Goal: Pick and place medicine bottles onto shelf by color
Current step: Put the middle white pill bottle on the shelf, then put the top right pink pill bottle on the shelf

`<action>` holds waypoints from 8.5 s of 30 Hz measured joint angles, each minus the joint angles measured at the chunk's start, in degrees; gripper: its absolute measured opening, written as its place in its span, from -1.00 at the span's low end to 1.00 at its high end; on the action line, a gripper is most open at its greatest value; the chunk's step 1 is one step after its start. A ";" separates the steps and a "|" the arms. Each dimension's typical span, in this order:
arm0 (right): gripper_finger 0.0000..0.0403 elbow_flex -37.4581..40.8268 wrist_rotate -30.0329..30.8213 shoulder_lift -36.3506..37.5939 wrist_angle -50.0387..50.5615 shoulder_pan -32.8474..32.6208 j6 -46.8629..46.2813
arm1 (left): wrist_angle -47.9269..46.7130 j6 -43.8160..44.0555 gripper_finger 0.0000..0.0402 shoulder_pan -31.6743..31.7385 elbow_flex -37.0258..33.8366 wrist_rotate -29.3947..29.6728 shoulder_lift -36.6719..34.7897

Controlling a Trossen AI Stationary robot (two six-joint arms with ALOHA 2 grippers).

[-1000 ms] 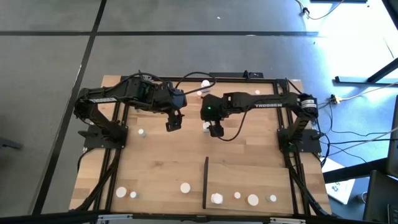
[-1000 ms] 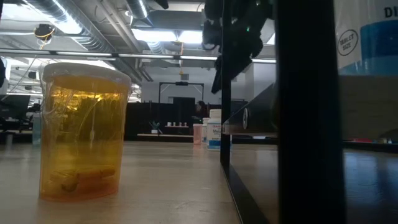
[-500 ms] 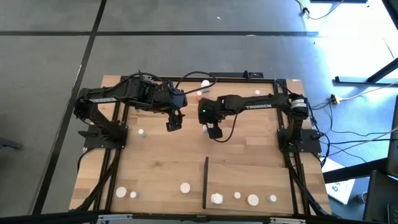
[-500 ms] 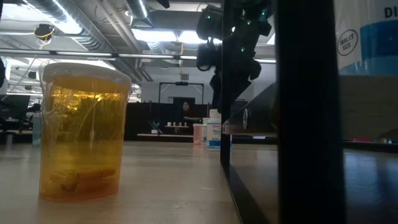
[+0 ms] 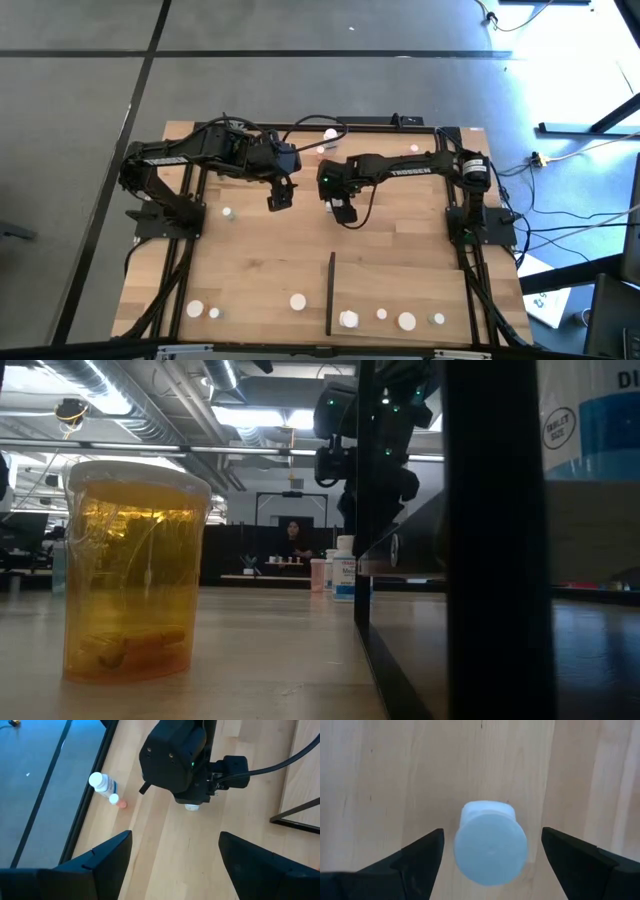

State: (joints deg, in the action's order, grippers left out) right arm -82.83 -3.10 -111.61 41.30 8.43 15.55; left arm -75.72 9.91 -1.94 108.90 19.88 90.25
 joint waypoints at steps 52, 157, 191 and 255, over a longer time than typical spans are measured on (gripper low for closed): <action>-0.13 -2.57 -2.07 -1.05 4.26 -0.02 -6.82 | -0.02 0.00 0.46 -0.01 -0.07 0.00 -0.06; -0.08 -10.51 11.53 1.07 10.69 -39.76 -51.33 | 10.71 10.88 0.46 -22.27 -0.07 0.02 -0.06; 0.14 -9.64 10.98 0.57 9.46 -40.61 -54.12 | 10.88 10.69 0.46 -23.07 -0.07 0.13 -0.06; 0.14 -39.52 40.97 0.94 43.38 -37.92 -43.78 | 9.07 12.71 0.46 -28.58 -0.04 4.37 -0.04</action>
State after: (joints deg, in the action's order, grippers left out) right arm -122.34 37.87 -110.67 84.69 -29.49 -28.22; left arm -66.66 22.63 -30.52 108.86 24.25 90.21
